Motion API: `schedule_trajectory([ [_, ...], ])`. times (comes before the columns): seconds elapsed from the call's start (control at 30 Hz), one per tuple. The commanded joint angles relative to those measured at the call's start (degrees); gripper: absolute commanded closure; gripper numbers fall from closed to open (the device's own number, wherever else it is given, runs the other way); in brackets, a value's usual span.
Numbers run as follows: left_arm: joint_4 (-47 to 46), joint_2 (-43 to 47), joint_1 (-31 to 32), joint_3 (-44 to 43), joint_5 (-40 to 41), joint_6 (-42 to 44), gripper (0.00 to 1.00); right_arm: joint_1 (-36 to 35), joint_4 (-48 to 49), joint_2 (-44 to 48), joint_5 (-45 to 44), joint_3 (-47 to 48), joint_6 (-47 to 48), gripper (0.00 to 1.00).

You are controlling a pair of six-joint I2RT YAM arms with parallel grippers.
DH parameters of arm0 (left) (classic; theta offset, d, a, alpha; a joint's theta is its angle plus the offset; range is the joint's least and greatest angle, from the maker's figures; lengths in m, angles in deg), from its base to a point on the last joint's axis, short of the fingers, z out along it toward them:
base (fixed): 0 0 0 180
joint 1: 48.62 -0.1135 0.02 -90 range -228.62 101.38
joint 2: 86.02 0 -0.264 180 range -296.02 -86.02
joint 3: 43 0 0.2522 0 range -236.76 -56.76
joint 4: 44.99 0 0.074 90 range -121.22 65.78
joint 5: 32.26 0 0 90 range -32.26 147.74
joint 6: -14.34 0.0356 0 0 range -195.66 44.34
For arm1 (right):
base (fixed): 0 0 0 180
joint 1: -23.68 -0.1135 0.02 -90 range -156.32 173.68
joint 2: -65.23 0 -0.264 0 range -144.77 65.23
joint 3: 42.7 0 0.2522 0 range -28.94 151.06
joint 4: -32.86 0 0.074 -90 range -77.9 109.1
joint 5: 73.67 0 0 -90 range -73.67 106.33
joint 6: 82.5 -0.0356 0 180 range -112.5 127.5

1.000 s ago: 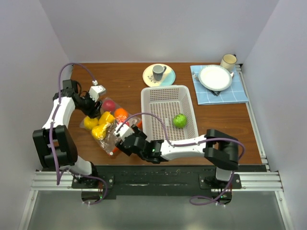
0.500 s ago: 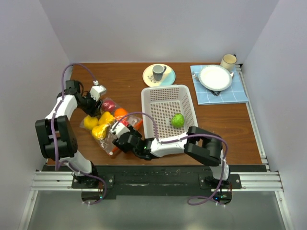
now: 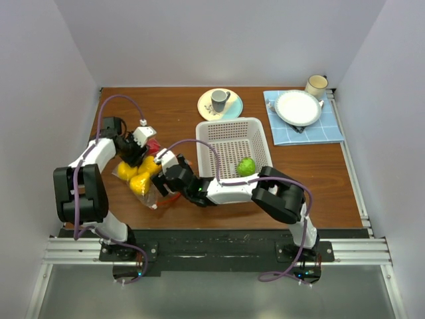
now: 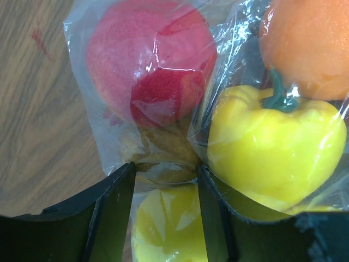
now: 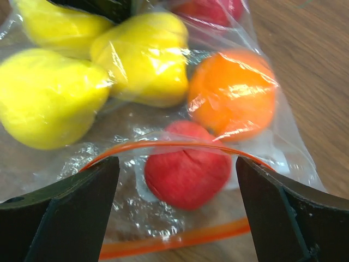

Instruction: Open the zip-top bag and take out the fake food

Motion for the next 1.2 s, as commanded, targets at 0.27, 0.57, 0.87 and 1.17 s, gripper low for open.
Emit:
schedule_trajectory([
  [0.27,-0.7,1.6,3.1,3.1,2.3,1.1,0.46,-0.3,-1.1,-1.6,0.2,1.1,-4.0,0.06],
  [0.57,-0.9,0.8,1.3,2.5,2.6,0.5,0.47,-0.5,-1.7,3.0,-0.8,-6.1,-4.0,0.11],
  [0.87,-0.1,1.5,1.2,2.6,2.9,0.3,0.49,-0.6,3.2,6.2,1.4,-7.7,-1.1,0.39],
  [1.17,0.2,1.7,1.2,2.7,2.6,0.2,0.51,-0.6,2.5,6.0,2.0,-6.3,-0.4,0.57],
])
